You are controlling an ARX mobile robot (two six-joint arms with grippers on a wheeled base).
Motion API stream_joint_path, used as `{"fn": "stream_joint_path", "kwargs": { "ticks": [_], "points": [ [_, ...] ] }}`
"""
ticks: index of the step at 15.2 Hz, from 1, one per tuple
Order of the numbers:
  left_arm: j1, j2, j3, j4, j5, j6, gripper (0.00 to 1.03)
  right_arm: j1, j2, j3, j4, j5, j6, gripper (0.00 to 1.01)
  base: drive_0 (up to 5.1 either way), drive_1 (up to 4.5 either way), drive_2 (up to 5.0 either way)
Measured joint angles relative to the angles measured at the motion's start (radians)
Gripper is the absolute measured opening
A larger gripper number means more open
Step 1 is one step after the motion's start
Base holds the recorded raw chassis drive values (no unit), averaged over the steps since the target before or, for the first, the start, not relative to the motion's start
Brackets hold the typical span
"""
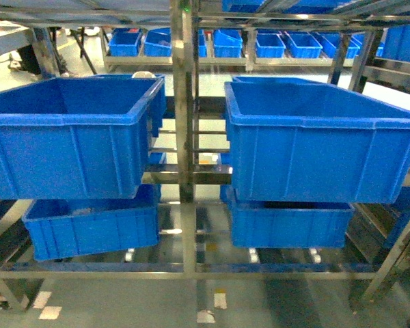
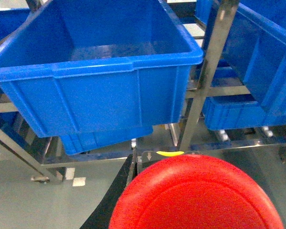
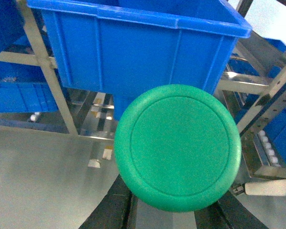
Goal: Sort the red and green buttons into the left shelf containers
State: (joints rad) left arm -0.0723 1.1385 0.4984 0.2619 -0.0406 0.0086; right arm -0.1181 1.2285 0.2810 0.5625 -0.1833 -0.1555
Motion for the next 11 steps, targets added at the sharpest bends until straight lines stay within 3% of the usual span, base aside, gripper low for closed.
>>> {"fn": "stream_joint_path", "kwargs": {
  "ticks": [7,9,11],
  "points": [
    [0.002,0.0,0.0,-0.003,-0.001,0.0,0.26,0.004,0.0,0.0,0.002,-0.008,0.0,0.24,-4.9,2.48,2.5],
    [0.004,-0.001,-0.001,0.004,-0.004,0.0,0.26,0.006,0.001,0.0,-0.005,-0.001,0.0,0.24,0.0,0.0,0.0],
    [-0.002,-0.002,-0.002,0.001,0.003,0.0,0.26,0.006,0.0,0.0,-0.001,-0.001,0.0,0.24,0.0,3.07,-3.2]
  ]
}}
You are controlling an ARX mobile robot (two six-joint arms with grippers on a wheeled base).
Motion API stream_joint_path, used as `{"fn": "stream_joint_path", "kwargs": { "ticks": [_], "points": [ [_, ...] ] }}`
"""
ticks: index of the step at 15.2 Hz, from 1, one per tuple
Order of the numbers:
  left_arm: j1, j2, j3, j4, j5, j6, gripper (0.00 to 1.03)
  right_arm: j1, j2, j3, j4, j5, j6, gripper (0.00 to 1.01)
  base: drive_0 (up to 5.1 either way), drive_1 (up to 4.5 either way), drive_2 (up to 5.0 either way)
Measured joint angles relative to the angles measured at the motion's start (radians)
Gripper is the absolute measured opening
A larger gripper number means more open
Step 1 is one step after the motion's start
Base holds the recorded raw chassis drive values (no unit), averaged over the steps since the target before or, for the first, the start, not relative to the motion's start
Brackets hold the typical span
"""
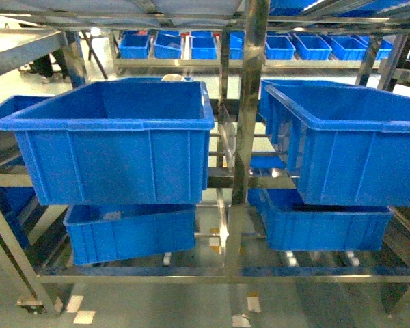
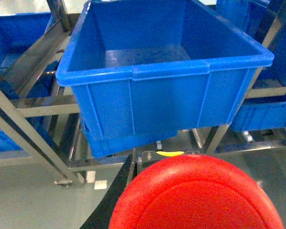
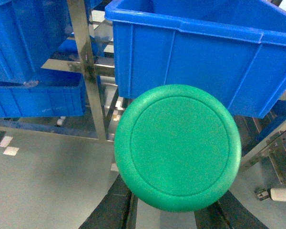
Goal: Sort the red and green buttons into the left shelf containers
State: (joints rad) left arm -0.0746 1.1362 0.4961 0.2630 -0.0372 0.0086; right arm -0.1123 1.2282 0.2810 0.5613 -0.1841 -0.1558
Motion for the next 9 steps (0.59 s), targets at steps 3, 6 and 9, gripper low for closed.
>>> {"fn": "stream_joint_path", "kwargs": {
  "ticks": [3,6,9],
  "points": [
    [0.001,0.0,0.0,0.0,0.0,0.0,0.26,0.0,0.0,0.0,0.002,0.0,0.0,0.24,0.1,4.24,-4.0],
    [0.002,0.0,0.0,-0.002,0.0,0.0,0.26,0.0,0.0,0.0,0.002,0.0,0.0,0.24,0.0,4.09,-4.1],
    [0.002,0.007,0.0,-0.008,0.0,0.0,0.26,0.0,0.007,0.0,-0.004,0.0,0.0,0.24,0.0,0.0,0.0]
  ]
}}
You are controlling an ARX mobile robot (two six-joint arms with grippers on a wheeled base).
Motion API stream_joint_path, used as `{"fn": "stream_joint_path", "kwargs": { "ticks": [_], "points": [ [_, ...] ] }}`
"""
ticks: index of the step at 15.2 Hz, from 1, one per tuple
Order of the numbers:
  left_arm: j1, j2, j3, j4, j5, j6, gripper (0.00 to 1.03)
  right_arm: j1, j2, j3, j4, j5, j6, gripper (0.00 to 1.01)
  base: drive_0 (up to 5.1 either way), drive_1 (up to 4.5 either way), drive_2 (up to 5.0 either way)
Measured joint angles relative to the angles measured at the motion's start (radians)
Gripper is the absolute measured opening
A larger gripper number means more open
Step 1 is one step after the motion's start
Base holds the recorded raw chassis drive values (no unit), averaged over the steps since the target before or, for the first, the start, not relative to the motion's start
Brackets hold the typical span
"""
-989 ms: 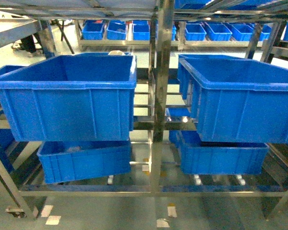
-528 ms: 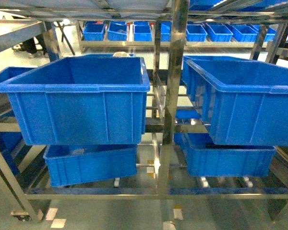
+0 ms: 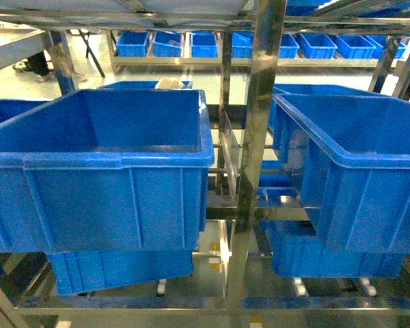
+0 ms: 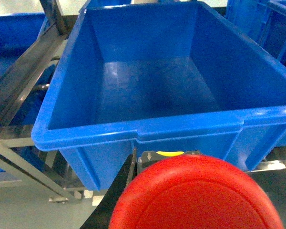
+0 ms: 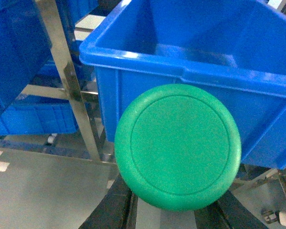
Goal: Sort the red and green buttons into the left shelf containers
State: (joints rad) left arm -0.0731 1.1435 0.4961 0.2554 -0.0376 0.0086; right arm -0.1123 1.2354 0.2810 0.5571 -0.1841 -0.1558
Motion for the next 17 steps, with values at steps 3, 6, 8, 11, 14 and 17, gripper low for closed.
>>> {"fn": "stream_joint_path", "kwargs": {
  "ticks": [3,6,8,11,14,17],
  "points": [
    [0.001,-0.002,0.0,0.005,-0.003,0.0,0.26,0.0,-0.001,0.0,0.004,0.0,0.0,0.24,0.0,0.0,0.0],
    [0.001,-0.002,0.0,0.007,-0.003,0.0,0.26,0.0,-0.001,0.0,0.004,0.0,0.0,0.24,0.0,0.0,0.0],
    [0.001,-0.003,0.0,0.003,-0.003,0.0,0.26,0.0,-0.002,0.0,0.002,0.0,0.0,0.24,0.0,2.04,-2.1],
    [0.001,-0.011,0.0,0.006,-0.003,0.0,0.26,0.0,-0.007,0.0,0.004,0.0,0.0,0.24,-0.1,4.06,-4.2],
    [0.001,-0.005,0.001,0.012,-0.004,0.0,0.26,0.0,-0.005,0.0,0.004,0.0,0.0,0.24,0.0,1.38,-1.4],
    [0.001,0.0,0.0,0.006,-0.003,0.0,0.26,0.0,-0.002,0.0,0.003,0.0,0.0,0.24,0.0,0.0,0.0]
  ]
}}
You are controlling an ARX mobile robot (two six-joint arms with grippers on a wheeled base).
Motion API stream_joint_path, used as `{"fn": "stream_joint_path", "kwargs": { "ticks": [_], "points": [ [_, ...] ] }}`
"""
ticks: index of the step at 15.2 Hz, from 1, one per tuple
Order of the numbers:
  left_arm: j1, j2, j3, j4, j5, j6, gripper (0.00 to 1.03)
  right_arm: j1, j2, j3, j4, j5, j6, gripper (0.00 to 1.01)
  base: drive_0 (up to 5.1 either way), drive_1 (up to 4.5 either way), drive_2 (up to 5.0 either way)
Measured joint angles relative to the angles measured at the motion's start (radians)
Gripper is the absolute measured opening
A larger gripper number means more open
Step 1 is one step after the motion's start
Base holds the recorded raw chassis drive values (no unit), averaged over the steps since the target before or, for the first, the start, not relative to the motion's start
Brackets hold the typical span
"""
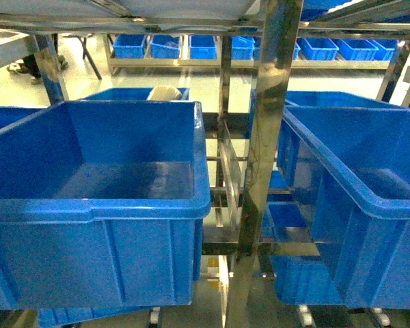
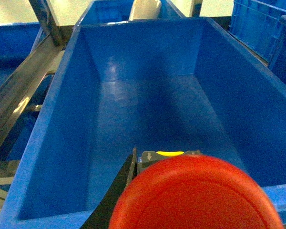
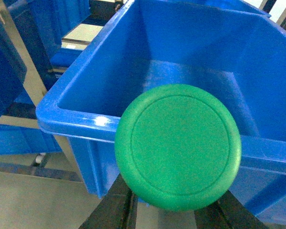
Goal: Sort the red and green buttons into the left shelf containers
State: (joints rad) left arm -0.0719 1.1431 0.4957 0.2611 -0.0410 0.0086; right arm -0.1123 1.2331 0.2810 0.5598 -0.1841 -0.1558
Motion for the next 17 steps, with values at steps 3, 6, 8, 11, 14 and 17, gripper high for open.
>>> {"fn": "stream_joint_path", "kwargs": {
  "ticks": [3,6,8,11,14,17],
  "points": [
    [0.0,0.0,0.0,0.0,0.0,0.0,0.26,0.0,0.0,0.0,0.002,0.0,0.0,0.24,0.0,0.0,0.0],
    [0.0,0.0,0.0,0.002,0.0,0.0,0.26,0.0,0.01,0.021,-0.008,-0.014,-0.018,0.24,0.0,0.0,0.0],
    [0.0,0.0,0.0,0.002,0.0,0.0,0.26,0.015,0.01,0.069,-0.029,-0.018,-0.025,0.24,0.0,0.0,0.0],
    [0.0,0.0,0.0,0.001,0.0,0.0,0.26,0.019,0.086,0.202,-0.11,-0.011,-0.021,0.24,0.0,0.0,0.0],
    [0.0,0.0,0.0,0.001,0.0,0.0,0.26,-0.041,0.364,0.482,-0.217,0.0,-0.037,0.24,0.0,0.0,0.0],
    [0.0,0.0,0.0,0.001,0.0,0.0,0.26,-0.051,0.554,0.671,-0.289,0.028,-0.072,0.24,0.0,0.0,0.0]
  ]
}}
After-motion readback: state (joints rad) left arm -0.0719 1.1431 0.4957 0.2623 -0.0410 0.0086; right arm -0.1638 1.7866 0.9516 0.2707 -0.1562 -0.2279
